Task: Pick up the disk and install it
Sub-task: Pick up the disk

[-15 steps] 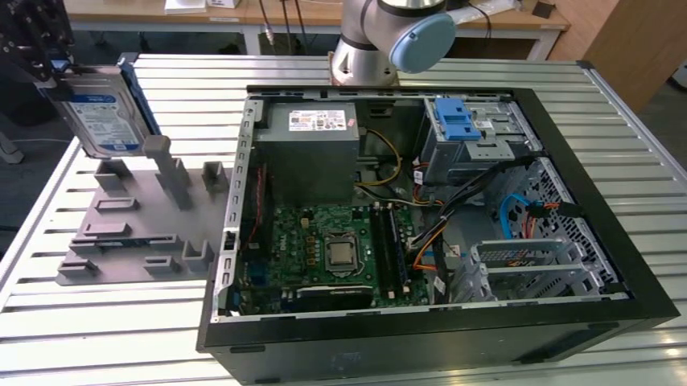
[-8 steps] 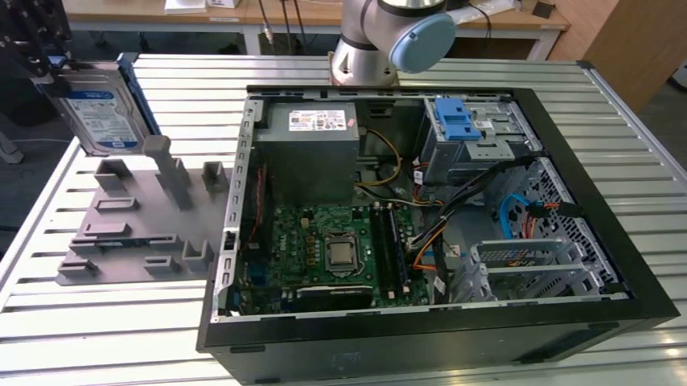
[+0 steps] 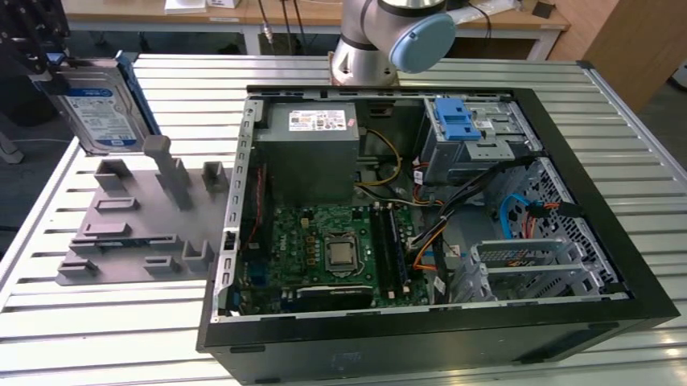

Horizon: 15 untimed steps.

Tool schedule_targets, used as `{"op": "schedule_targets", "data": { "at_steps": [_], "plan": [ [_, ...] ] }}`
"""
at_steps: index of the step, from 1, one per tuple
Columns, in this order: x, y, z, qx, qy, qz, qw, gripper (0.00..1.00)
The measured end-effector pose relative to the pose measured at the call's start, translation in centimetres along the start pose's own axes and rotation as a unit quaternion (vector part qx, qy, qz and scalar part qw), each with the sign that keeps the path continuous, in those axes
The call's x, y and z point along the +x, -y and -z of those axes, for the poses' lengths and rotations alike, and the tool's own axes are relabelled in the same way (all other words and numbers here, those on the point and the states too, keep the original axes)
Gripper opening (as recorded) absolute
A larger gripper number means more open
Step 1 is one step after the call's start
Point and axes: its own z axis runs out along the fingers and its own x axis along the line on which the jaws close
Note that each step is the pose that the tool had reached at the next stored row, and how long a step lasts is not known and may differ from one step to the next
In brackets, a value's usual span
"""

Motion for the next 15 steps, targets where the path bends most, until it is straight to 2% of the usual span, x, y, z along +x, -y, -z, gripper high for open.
{"op": "schedule_targets", "data": {
  "at_steps": [6, 15],
  "plan": [
    [0.00, 0.00, 0.10, 0.0059, 0.0002, 0.000, 1.0000, 0.36],
    [0.00, -0.01, 0.96, 0.0067, 0.0004, 0.000, 1.0000, 0.36]
  ]
}}
